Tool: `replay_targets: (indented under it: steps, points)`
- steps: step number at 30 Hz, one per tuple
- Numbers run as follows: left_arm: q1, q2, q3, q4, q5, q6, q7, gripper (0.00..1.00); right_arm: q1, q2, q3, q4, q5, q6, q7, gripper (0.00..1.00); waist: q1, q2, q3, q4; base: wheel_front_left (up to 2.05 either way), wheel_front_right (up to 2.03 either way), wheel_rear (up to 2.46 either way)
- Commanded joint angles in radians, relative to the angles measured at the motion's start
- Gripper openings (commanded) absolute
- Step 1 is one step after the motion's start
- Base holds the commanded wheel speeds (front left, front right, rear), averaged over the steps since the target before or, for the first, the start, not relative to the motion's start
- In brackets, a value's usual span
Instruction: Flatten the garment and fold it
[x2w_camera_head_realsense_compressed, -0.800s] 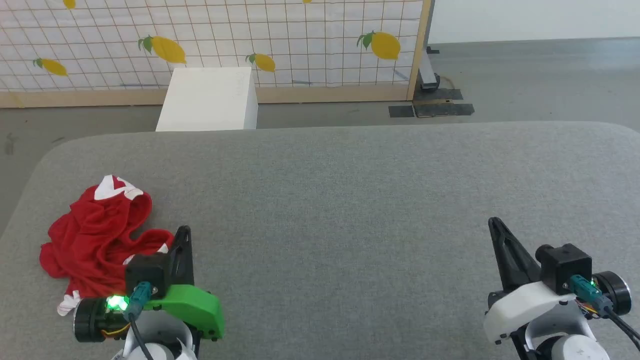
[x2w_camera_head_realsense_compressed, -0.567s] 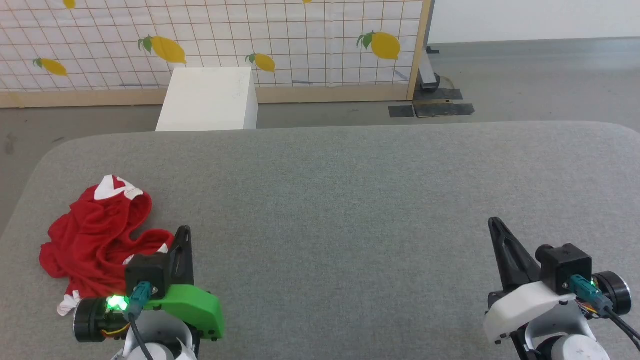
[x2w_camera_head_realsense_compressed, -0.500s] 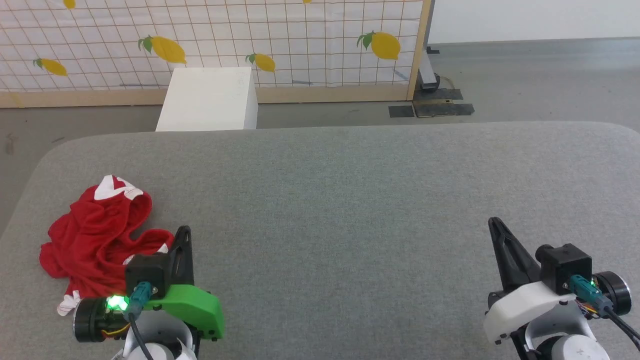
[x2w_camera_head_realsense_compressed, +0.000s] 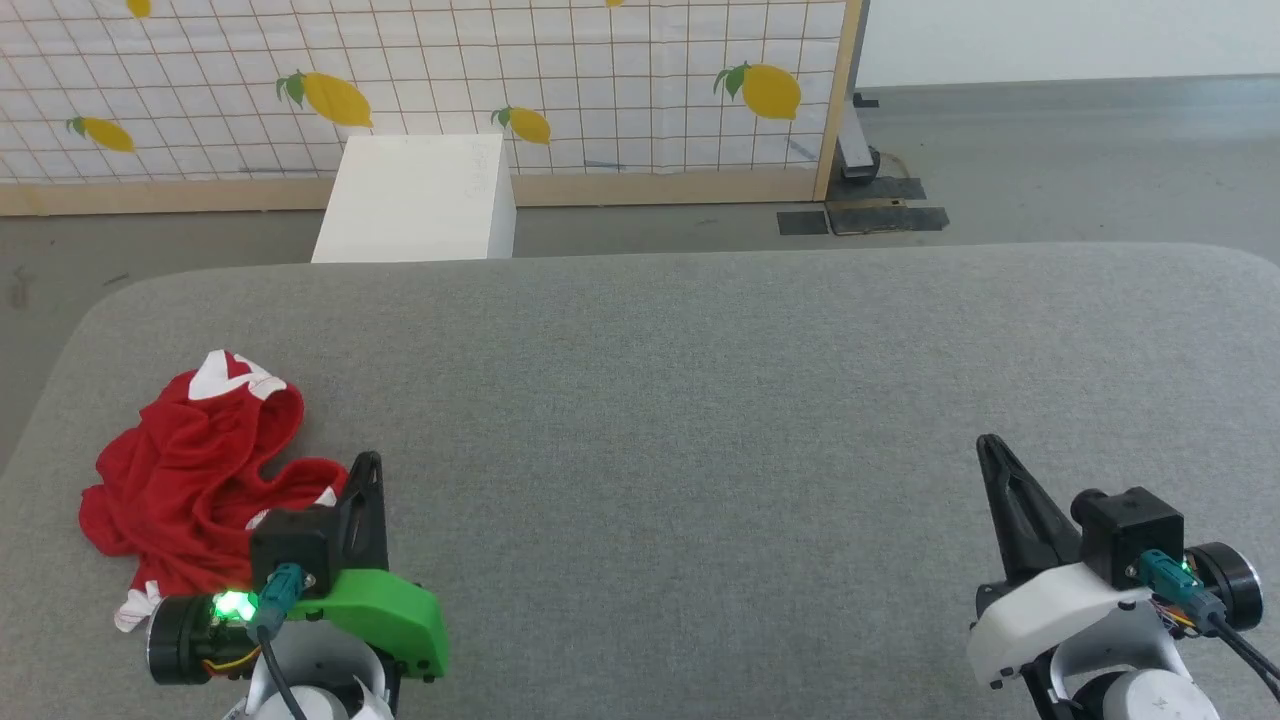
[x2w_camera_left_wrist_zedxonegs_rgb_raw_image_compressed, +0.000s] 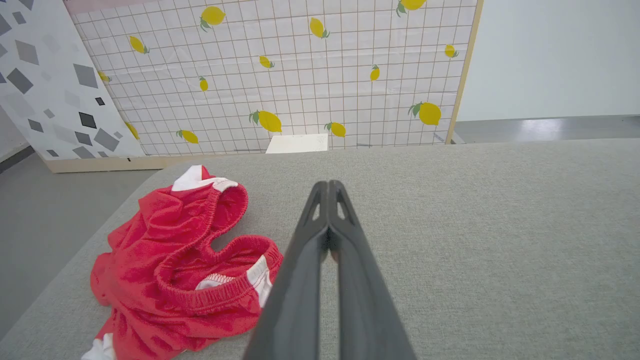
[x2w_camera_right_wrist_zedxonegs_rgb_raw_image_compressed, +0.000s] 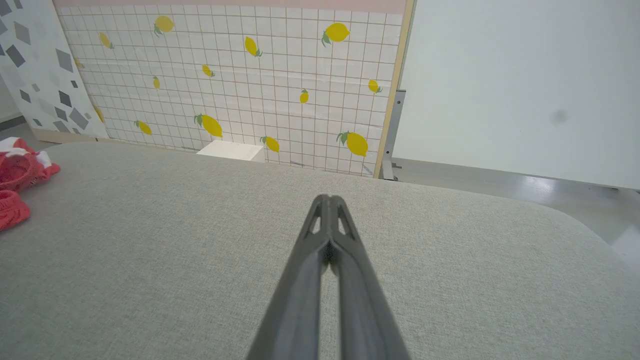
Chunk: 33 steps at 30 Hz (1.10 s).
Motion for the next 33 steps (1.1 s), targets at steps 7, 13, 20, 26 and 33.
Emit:
replay_targets:
  steps: [7, 13, 20, 26, 33]
  points:
    - [0.011, -0.005, 0.003, -0.002, 0.01, -0.001, 0.001, 0.0, 0.0, -0.001, 0.0, -0.005, -0.006, -0.001, 0.003, 0.0, 0.0, 0.0, 0.0, 0.0, 0.0, 0.0, 0.0]
    - [0.011, -0.005, 0.003, -0.002, 0.01, -0.001, 0.001, 0.0, 0.0, -0.001, 0.0, -0.005, -0.006, -0.001, 0.003, 0.0, 0.0, 0.0, 0.0, 0.0, 0.0, 0.0, 0.0]
    - [0.0, 0.0, 0.0, 0.0, 0.0, 0.0, 0.0, 1.0, 0.0, 0.0, 0.0, 0.0, 0.0, 0.0, 0.0, 1.0, 0.0, 0.0, 0.0, 0.0, 0.0, 0.0, 0.0]
    - [0.0, 0.0, -0.007, 0.004, -0.007, 0.002, -0.006, 1.0, 0.004, 0.0, -0.003, 0.006, 0.009, 0.0, -0.006, 1.0, 0.0, 0.0, 0.0, 0.0, 0.0, 0.0, 0.0]
    - [-0.002, 0.0, -0.02, 0.015, -0.019, 0.007, -0.021, 1.0, 0.011, 0.0, -0.014, 0.021, 0.027, 0.0, -0.021, 1.0, 0.0, 0.0, 0.0, 0.0, 0.0, 0.0, 0.0]
